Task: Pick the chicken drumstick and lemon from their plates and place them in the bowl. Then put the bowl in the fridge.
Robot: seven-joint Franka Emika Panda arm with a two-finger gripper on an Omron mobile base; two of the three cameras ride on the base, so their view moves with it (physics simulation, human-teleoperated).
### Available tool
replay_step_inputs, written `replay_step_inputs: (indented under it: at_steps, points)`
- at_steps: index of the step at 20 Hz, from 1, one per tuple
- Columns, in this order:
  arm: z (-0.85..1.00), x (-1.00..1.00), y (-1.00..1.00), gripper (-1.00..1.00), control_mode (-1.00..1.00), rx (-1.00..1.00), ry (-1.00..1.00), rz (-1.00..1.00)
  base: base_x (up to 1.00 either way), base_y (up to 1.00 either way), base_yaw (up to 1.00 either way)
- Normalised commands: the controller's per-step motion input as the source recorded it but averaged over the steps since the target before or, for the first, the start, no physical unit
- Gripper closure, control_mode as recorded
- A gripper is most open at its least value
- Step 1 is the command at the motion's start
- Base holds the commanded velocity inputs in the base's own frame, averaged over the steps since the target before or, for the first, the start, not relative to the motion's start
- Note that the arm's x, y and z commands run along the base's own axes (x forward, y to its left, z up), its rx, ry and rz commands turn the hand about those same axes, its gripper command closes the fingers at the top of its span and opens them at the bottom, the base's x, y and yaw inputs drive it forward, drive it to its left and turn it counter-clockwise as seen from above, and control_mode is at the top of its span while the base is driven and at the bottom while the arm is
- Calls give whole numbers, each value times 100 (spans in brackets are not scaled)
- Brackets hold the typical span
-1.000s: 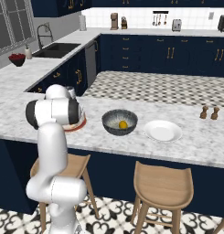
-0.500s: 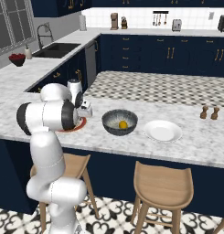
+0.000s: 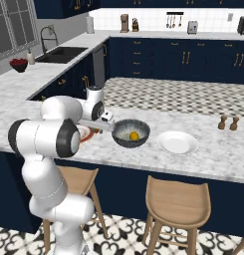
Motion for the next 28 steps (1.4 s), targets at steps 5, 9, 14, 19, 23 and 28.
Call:
replay_step_inputs:
  at_steps: [5,9,14,19,23,28]
  points:
    - [17,-12,-70,100,-100,0,2,-14,0,0,0]
    - [3,10,-59,100,-100,0,2,-4,0,0,0]
    - [1,47,-47,100,-100,0,7,0,0,0,0]
    - [-8,38,-25,100,-100,0,8,0,0,0,0]
    - [-26,41,-4,100,-100,0,11,0,0,0,0]
    - [-52,20,-10,100,-100,-1,9,0,0,0,0]
